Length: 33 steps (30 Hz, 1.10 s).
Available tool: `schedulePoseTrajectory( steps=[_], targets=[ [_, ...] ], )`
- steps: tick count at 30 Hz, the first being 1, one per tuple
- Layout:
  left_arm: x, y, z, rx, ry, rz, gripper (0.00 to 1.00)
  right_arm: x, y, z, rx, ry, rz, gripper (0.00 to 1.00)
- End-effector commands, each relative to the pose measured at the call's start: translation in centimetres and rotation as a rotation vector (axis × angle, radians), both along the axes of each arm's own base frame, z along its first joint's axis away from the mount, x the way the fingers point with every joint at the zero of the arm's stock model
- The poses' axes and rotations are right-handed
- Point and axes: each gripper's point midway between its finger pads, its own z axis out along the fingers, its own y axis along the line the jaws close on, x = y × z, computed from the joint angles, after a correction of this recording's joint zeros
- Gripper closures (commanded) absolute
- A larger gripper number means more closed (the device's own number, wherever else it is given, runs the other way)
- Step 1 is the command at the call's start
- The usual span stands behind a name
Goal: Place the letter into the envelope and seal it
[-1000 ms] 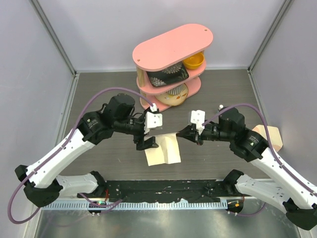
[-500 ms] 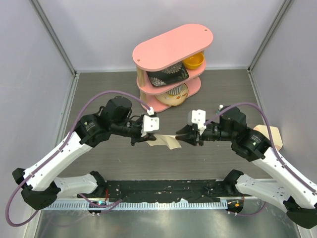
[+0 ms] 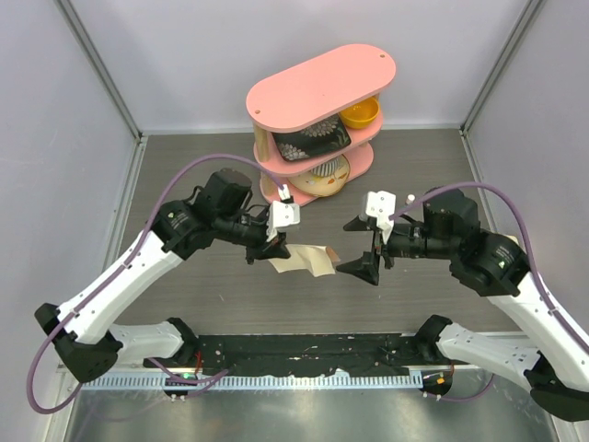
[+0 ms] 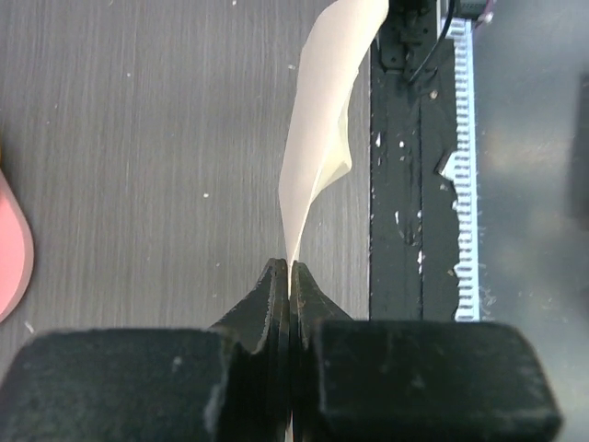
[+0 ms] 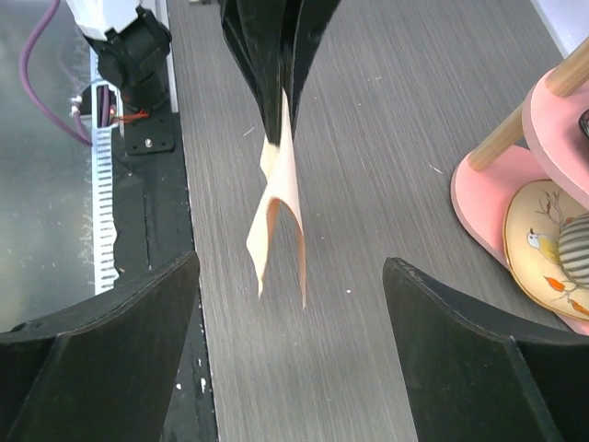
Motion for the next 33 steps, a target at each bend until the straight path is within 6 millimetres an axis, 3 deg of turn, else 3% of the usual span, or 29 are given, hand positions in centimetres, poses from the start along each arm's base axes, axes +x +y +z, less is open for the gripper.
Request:
schedulePoseTrajectory(
  steps=[1,7,10,11,14,15,16,17,20,24,27,28,29,30,31,33],
  targets=[
    [0.0,-1.9,3.1,-0.082,0.069,-0.005,1.00,1.2,2.2,2.3,0.077,0.043,-0.012,0.13],
    [0.3,-2.5,3.4,-0.098,0.120,0.041,1.00,2.1,4.5,2.8,0.086,0.031,-0.002,0.12],
    [0.0,-2.4,3.0,-0.084,0.139,0.032,1.00,2.3,5.0,2.7,0.076,-0.005,-0.012,0.34],
    [-0.1,-2.3,2.7,-0.078,0.134,0.019,1.00,2.6,4.8,2.8,0.069,-0.028,-0.024,0.56],
    [-0.9,-1.5,2.0,-0.055,0.120,-0.021,1.00,2.8,4.3,2.4,0.042,-0.046,-0.041,0.97],
    [-1.2,-1.1,1.9,-0.054,0.112,-0.038,1.00,2.6,4.0,2.2,0.032,-0.042,-0.038,0.99],
    [-1.5,-0.9,1.8,-0.051,0.113,-0.057,0.97,2.4,3.9,2.2,0.029,-0.042,-0.034,0.99],
    [-1.9,-0.5,1.6,-0.042,0.119,-0.070,0.88,2.2,3.8,2.2,0.027,-0.042,-0.029,0.99],
    [-1.2,0.0,1.0,-0.016,0.124,-0.046,0.74,1.7,3.4,2.2,0.020,-0.029,-0.017,0.99],
    [0.6,0.0,1.0,-0.013,0.162,0.047,0.82,1.9,3.2,2.4,0.025,-0.049,-0.031,0.99],
    [0.9,-0.9,2.3,-0.073,0.187,0.083,0.81,2.2,3.5,2.1,0.014,-0.043,-0.034,0.99],
    [0.8,-1.1,2.7,-0.095,0.209,0.091,0.77,2.5,3.5,2.1,0.010,-0.045,-0.045,0.99],
    [1.0,-1.5,3.1,-0.116,0.206,0.093,0.64,2.7,3.6,1.9,0.005,-0.041,-0.050,0.99],
    [0.9,-1.7,3.3,-0.121,0.210,0.093,0.60,3.0,3.8,1.6,-0.009,-0.030,-0.058,0.99],
    [0.9,-1.7,3.4,-0.120,0.210,0.094,0.60,3.1,3.8,1.9,-0.008,-0.032,-0.066,0.99],
    [0.7,-2.1,3.4,-0.097,0.228,0.081,0.75,3.5,3.9,2.0,-0.008,-0.034,-0.081,0.99]
  ],
)
